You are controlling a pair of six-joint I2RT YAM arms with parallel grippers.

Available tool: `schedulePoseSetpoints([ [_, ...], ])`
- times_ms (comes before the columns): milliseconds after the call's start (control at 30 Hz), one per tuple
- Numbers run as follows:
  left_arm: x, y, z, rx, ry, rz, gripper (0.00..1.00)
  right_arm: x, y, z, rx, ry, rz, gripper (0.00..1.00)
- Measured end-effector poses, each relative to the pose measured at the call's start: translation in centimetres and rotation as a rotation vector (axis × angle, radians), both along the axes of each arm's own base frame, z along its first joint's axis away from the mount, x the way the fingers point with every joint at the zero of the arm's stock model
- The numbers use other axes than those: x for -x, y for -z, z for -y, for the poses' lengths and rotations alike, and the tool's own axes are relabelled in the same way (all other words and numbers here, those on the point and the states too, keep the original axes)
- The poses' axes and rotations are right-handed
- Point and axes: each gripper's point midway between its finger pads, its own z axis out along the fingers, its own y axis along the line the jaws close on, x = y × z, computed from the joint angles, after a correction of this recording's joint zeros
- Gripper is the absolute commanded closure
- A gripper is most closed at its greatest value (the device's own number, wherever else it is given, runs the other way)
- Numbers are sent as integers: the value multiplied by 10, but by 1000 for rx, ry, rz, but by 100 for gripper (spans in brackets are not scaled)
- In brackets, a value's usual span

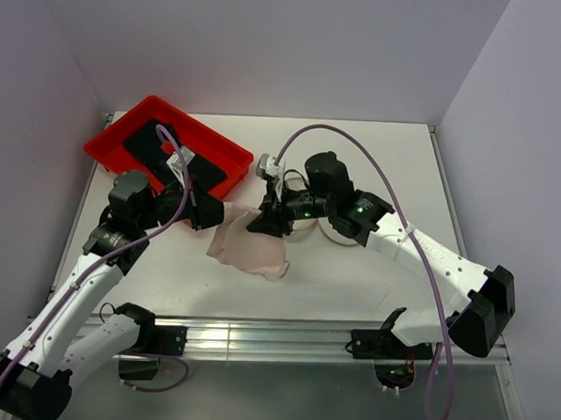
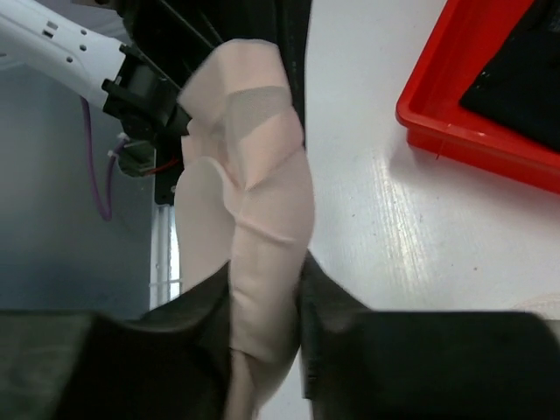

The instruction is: Place the bra in the laundry bag and zip it closed

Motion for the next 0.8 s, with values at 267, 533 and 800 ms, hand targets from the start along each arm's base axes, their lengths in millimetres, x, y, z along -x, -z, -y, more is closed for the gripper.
schedulePoseSetpoints([
  [267,-15,-29,-15,-52,-142,91,28,-9,-1,8,-41,64,-64,100],
  [533,-39,-47,-53,-65,-450,133,41,-56,-23,58,-152,445,-70,100],
  [800,-76,51,-21,-159,-434,-122,43,-106,-53,124,-280,907,-18,100],
])
